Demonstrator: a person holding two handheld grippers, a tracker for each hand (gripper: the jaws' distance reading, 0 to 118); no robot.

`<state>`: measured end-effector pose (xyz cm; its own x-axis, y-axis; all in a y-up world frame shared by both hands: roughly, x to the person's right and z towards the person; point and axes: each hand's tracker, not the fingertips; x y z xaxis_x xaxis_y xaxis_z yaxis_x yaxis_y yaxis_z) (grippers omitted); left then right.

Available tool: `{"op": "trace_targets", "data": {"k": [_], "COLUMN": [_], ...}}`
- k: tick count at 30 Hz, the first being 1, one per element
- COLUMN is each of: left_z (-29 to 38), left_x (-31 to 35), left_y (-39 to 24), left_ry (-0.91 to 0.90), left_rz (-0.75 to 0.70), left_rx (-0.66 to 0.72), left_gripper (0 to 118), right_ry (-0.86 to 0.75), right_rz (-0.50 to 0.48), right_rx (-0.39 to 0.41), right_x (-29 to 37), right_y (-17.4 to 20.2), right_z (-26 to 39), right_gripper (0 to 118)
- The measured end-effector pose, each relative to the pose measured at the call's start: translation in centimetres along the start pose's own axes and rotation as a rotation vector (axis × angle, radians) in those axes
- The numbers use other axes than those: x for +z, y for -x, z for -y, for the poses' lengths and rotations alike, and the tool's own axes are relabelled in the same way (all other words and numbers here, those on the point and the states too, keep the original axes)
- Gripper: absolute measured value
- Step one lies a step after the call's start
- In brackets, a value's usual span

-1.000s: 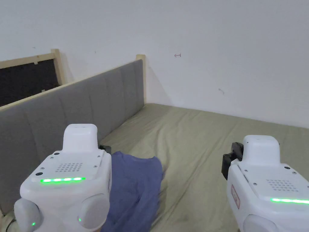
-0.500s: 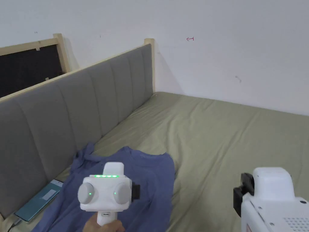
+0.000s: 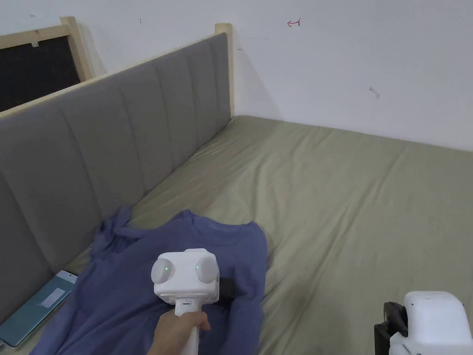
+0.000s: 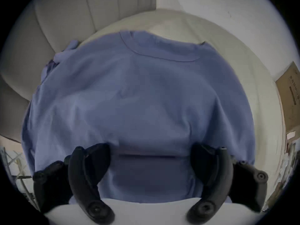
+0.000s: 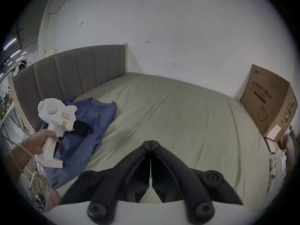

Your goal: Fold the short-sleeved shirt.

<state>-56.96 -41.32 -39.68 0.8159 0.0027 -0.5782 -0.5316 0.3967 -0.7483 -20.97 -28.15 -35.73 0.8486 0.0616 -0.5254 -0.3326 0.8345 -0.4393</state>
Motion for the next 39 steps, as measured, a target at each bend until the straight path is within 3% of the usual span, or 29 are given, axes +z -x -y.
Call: {"op": "trace_targets", "data": {"k": [2, 3, 4, 5, 6, 12, 16, 22, 28, 34, 39], "left_z": [-0.1, 0.1, 0.1, 0.2, 0.2, 0.6, 0.2, -0.9, 2.0, 10.8, 19.2], "left_x": [1.1, 1.7, 2.1, 3.1, 3.6, 4.1, 5.9, 10.6, 17.1, 24.2, 27.7], "left_y": [-0.1, 0.0, 0.1, 0.4, 0.6, 1.5, 1.5, -4.1, -16.5, -30.4, -37.0], "left_ry": [-0.014, -0.029, -0.046, -0.06, -0.072, -0.039, -0.039, -0.115, -0.171, -0.14, -0.098], "left_rz": [-0.005, 0.002, 0.003, -0.013, -0.043, 0.002, 0.182, 0.254, 0.504, 0.841, 1.015], "left_rx": [-0.001, 0.0, 0.01, 0.029, 0.062, 0.054, 0.119, 0.063, -0.16, -0.464, -0.699], "left_gripper": [100, 85, 67, 42, 2, 2, 2, 2, 2, 2, 2], "right_ry": [0.003, 0.005, 0.013, 0.022, 0.027, 0.042, 0.038, -0.005, -0.091, -0.178, -0.187], "right_rz": [-0.001, 0.002, 0.005, 0.006, 0.003, -0.005, 0.006, 0.069, 0.193, 0.381, 0.513], "right_rx": [-0.013, -0.02, -0.024, -0.035, -0.048, -0.074, -0.105, -0.16, -0.273, -0.352, -0.378], "right_x": [0.0, -0.1, -0.2, -0.3, -0.2, 0.7, 1.5, 4.4, 8.4, 14.8, 19.2], "right_y": [-0.4, -0.6, -0.8, -0.9, -1.1, -1.6, -2.8, -5.5, -12.0, -19.2, -23.5], "right_z": [0.2, 0.4, 0.4, 0.5, 0.7, 1.4, 1.4, 0.8, 0.4, 0.7, 2.4], "right_gripper": [1, 1, 1, 1, 1, 1, 1, 1, 1, 1, 1]}}
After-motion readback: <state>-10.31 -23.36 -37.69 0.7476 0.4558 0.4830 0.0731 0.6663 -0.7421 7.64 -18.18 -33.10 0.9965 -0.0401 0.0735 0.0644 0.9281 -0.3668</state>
